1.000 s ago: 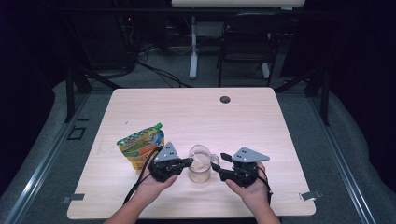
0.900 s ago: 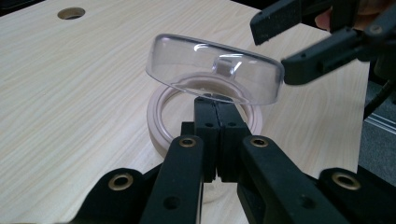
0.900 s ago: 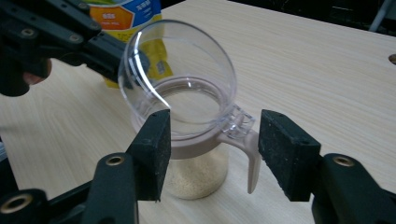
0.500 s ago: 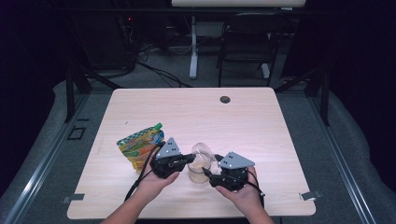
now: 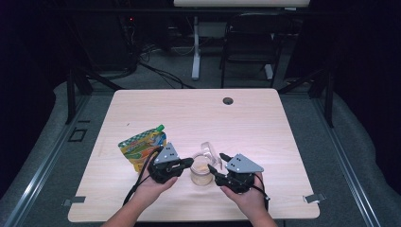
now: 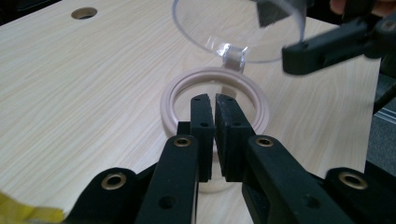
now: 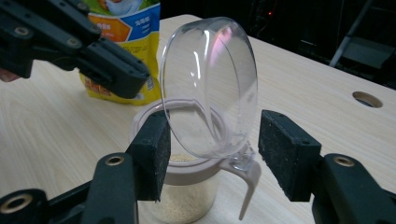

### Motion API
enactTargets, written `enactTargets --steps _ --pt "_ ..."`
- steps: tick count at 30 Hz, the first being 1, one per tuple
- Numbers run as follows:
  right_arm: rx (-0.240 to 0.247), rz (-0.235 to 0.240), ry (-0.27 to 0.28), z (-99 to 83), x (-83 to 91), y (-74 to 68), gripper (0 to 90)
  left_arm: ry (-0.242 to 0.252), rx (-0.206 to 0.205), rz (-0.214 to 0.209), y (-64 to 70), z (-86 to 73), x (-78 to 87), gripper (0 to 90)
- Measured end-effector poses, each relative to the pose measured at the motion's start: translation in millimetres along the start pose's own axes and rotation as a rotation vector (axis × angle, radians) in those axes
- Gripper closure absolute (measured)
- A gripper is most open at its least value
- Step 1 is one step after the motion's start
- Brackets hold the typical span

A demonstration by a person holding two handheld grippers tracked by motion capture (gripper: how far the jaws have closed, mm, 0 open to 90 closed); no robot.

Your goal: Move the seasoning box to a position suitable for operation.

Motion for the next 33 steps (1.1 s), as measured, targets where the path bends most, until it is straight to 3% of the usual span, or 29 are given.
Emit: enactTargets --steps 11,16,21,25,29,33 --pt "-0.046 -0.016 -0.009 -2.8 1.7 11.7 47.1 -0.022 0.064 0.054 -18.7 -36.2 29.6 81.7" --pt "-0.076 -0.032 -0.052 -8.2 -3.2 13.4 49.0 -0.035 0.081 0.074 -21.9 -52.7 43.5 79.3" --pt "-0.072 -0.055 -0.062 -9.4 -8.8 9.6 48.5 -0.022 0.109 0.091 -24.2 -68.1 60.7 77.4" --pt "-0.105 -0.064 -0.07 -9.3 -12.1 12.7 52.2 -0.026 0.123 0.095 -21.3 -78.9 69.9 75.6" --pt "-0.15 -0.044 -0.07 -8.6 -13.9 15.2 58.1 -0.001 0.128 0.099 -19.7 -86.2 76.7 73.9" --pt "-0.145 -0.03 -0.085 -8.6 -15.5 17.6 61.4 0.021 0.154 0.108 -21.7 -88.0 79.5 73.7"
Point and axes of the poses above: each handheld gripper's, and its own axes: x roughly backward along the jaws, z roughly out of its top, y roughly to its right, the point moved 6 cm from there along -x, roughly forward along the jaws, and after that the axes turned 13 degrees about -z, right-handed, at the moved point
